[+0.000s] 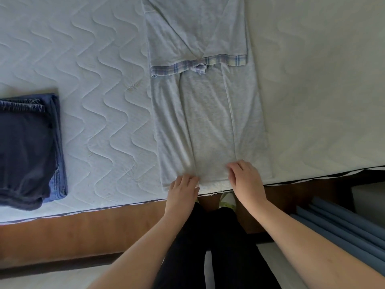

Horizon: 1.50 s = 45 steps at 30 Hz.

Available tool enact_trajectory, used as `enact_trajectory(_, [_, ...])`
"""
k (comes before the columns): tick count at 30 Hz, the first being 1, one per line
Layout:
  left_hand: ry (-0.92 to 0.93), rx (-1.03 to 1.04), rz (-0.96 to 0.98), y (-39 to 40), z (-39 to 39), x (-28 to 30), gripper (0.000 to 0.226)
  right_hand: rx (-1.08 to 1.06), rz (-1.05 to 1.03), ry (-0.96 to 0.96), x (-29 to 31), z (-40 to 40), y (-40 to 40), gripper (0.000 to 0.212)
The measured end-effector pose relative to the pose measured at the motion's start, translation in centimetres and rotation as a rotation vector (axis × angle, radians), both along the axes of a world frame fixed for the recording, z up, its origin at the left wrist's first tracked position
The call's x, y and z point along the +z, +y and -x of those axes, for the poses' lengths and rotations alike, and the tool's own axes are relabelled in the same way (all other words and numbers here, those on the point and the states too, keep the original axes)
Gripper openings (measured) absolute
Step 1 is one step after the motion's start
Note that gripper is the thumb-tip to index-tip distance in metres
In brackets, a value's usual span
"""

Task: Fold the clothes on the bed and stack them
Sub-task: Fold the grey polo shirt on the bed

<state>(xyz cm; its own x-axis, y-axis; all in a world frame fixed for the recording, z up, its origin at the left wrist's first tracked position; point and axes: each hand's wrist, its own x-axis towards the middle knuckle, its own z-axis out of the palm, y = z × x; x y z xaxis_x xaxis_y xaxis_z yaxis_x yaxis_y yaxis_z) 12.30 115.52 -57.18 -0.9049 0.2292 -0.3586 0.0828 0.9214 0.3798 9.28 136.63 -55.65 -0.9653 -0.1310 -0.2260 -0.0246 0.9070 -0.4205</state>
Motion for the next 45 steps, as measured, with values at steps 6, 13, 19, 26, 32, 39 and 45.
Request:
enact_trajectory(6, [0.031,0.176,-0.150,-1.6,2.2,0.3,0.014,-0.128,0.315,-0.099,-0.9,8.2,-5.1,0.026])
enact_trajectory(13, [-0.077,0.735,-0.182,-6.5,7.8,-0.4,0.037,-0.380,0.497,-0.300,-2.4,20.6,-12.7,0.025])
enact_trajectory(19, [-0.308,0.749,-0.154,-8.7,10.4,-1.9,0.016,-0.428,0.298,-0.429,-3.7,25.5,-15.3,0.029])
enact_trajectory(26, [-0.403,0.783,-0.200,-9.5,9.8,-2.0,0.019,-0.461,0.309,-0.288,-4.1,24.4,-12.8,0.029])
enact_trajectory(32, [-0.439,0.764,-0.228,-9.7,9.6,-2.0,0.027,-0.573,0.426,-0.254,-4.0,26.0,-13.3,0.036])
enact_trajectory(39, [-0.561,0.736,-0.472,-10.4,7.7,-2.3,0.012,-0.371,0.164,-0.146,-4.0,27.4,-12.9,0.024])
enact_trajectory(45, [-0.713,0.825,-0.625,-10.2,6.5,-1.5,0.018,-0.263,0.138,-0.290,-3.5,22.8,-12.1,0.042])
